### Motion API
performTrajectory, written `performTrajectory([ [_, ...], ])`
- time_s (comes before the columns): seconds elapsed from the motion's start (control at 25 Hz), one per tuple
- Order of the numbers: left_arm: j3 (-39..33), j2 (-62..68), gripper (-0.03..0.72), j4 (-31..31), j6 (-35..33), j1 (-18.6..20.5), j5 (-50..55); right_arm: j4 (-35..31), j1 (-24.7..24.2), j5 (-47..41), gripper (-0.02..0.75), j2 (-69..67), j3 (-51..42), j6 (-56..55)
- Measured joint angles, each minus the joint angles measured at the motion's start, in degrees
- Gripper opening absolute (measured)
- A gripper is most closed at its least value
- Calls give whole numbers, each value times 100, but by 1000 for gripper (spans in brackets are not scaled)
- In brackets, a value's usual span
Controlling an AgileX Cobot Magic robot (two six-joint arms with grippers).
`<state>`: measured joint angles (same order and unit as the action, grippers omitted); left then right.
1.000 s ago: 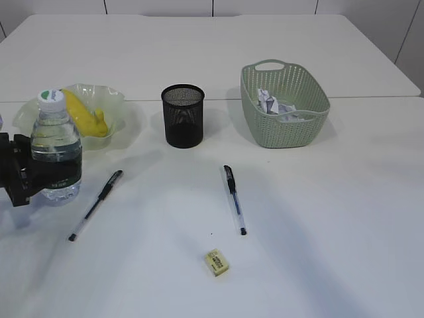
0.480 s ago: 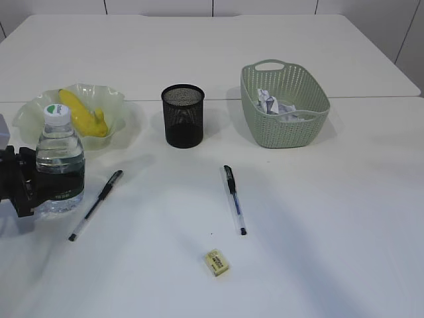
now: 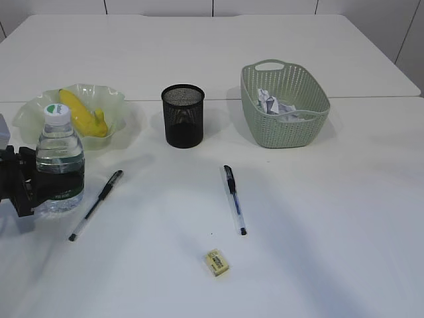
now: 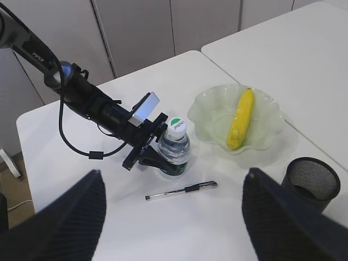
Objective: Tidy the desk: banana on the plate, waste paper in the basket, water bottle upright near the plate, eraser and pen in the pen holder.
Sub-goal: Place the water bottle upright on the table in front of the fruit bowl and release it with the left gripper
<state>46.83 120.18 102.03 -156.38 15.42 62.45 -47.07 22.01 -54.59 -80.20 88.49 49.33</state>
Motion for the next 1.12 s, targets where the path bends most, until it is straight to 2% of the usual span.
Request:
performTrajectory([
  [0.2,0,0,385,17,0,70,-11,0,0,0,578,0,0,0],
  [0.48,9,0,398,26,19,361,-11,0,0,0,579,0,0,0],
  [1.12,26,0,451,-176,47,369,-55,0,0,10,579,0,0,0],
])
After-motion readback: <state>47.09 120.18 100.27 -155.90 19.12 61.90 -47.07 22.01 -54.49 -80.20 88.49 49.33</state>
